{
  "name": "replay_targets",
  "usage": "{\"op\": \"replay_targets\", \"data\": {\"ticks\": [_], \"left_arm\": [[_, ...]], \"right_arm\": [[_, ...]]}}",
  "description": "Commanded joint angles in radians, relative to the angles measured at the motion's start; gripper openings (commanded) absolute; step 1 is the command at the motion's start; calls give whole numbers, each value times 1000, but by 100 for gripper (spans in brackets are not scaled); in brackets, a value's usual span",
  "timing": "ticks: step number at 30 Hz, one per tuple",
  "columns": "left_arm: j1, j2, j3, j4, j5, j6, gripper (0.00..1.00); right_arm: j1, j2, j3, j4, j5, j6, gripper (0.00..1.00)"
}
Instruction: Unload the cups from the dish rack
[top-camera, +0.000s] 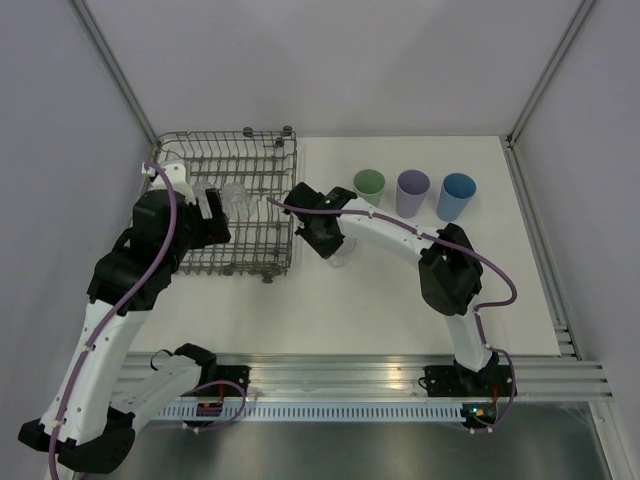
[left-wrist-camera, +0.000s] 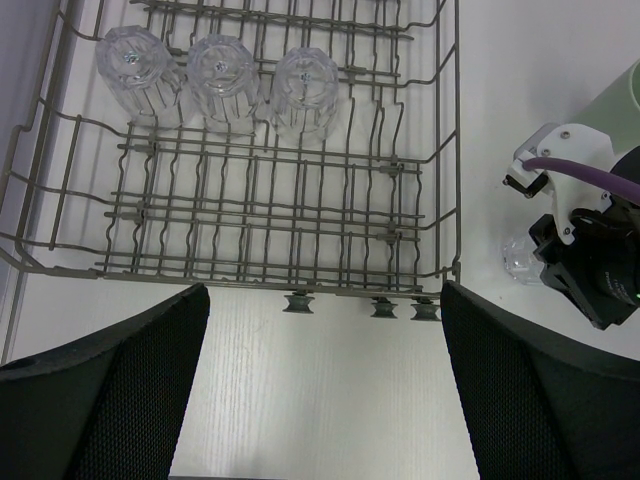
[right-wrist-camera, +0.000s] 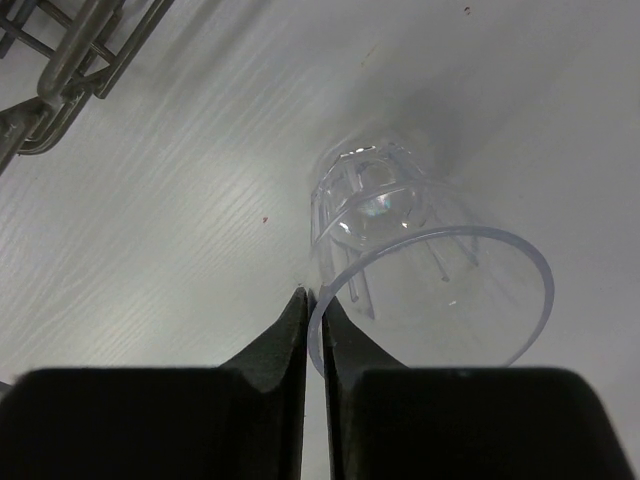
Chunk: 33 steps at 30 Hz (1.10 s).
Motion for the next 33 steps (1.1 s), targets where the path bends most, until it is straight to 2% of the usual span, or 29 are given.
{"op": "replay_targets", "data": {"ticks": [1, 5, 15, 23, 26, 27, 31, 33], "left_arm": [[0, -14, -3, 28, -25, 41, 100], [0, -17, -6, 29, -25, 42, 100], [0, 6, -11, 36, -22, 32, 100], [5, 156, 20, 43, -58, -68, 100], [11, 223, 54, 57, -67, -119, 100], [12, 241, 63, 66, -64, -126, 100], [28, 340, 127, 98, -59, -189, 100], [43, 408, 164, 108, -42, -197, 100]], "right_arm": [[7, -2, 36, -4, -2, -19, 15], [9, -13, 39, 4, -8, -23, 20], [12, -93, 43, -3, -28, -32, 39], [12, -283, 22, 12, -60, -49, 50], [13, -366, -19, 30, -18, -48, 63], [13, -417, -54, 41, 14, -46, 73], [12, -565, -171, 130, 82, -23, 97], [12, -661, -254, 173, 98, -5, 98]]}}
